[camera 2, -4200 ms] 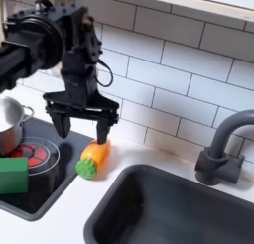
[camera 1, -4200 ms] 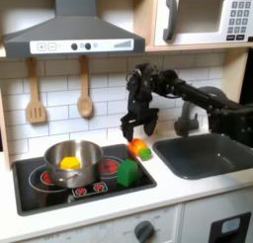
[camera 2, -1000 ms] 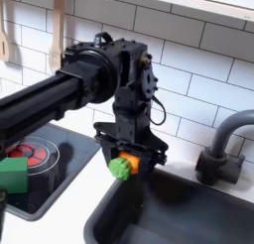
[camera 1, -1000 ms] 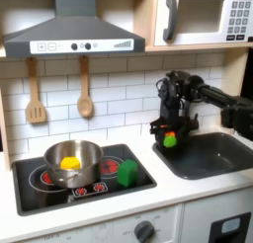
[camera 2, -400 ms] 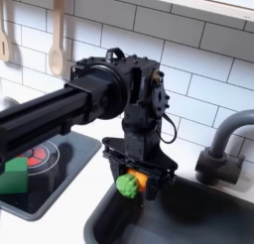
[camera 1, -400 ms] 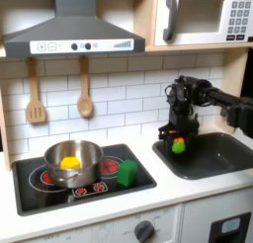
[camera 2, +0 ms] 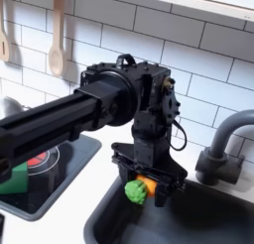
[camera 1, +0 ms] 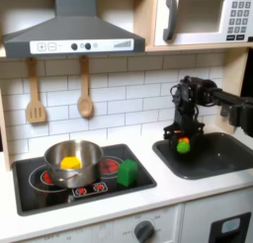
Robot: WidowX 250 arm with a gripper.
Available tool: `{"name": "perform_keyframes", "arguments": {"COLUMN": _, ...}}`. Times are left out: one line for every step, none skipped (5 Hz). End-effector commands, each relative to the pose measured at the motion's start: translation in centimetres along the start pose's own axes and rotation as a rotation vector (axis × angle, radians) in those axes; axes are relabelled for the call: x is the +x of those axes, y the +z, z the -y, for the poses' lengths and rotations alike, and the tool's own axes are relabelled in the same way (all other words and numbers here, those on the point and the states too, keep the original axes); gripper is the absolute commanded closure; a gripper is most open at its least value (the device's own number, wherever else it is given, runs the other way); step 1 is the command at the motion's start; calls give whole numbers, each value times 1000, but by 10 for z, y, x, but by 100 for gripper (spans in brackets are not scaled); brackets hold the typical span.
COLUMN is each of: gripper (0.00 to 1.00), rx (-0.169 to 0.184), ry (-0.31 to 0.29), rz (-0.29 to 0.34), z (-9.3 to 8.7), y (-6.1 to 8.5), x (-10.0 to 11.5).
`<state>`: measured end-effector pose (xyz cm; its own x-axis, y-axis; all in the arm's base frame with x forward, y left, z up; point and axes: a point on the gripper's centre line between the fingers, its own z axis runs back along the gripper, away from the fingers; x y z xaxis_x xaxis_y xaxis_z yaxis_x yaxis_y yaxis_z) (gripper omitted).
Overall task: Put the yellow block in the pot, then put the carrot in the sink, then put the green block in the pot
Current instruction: 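Put the carrot in the sink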
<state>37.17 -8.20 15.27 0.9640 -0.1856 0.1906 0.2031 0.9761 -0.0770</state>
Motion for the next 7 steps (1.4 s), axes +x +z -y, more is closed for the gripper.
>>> {"name": "perform_keyframes", "arguments": {"gripper": 100, "rx": -2, "ry": -1, "rz": -18, "z": -2, "y": -5, "x": -5}}
{"name": "perform_keyframes", "arguments": {"gripper": 100, "rx": 4, "ry": -5, "rz": -34, "z": -6, "y": -13, "x": -13}}
{"name": "perform_keyframes", "arguments": {"gripper": 100, "rx": -7, "ry": -4, "rz": -45, "z": -6, "y": -20, "x": -14}}
{"name": "perform_keyframes", "arguments": {"gripper": 100, "rx": -13, "ry": -28, "rz": -28, "z": 2, "y": -17, "x": -14}}
{"name": "perform_keyframes", "arguments": {"gripper": 100, "rx": -34, "ry": -16, "rz": -32, "z": 0, "y": -21, "x": -15}}
{"name": "perform_keyframes", "arguments": {"gripper": 100, "rx": -50, "ry": -26, "rz": -39, "z": 5, "y": -23, "x": -16}}
{"name": "perform_keyframes", "arguments": {"gripper": 0, "rx": -53, "ry": -8, "rz": -26, "z": -1, "y": -17, "x": -15}}
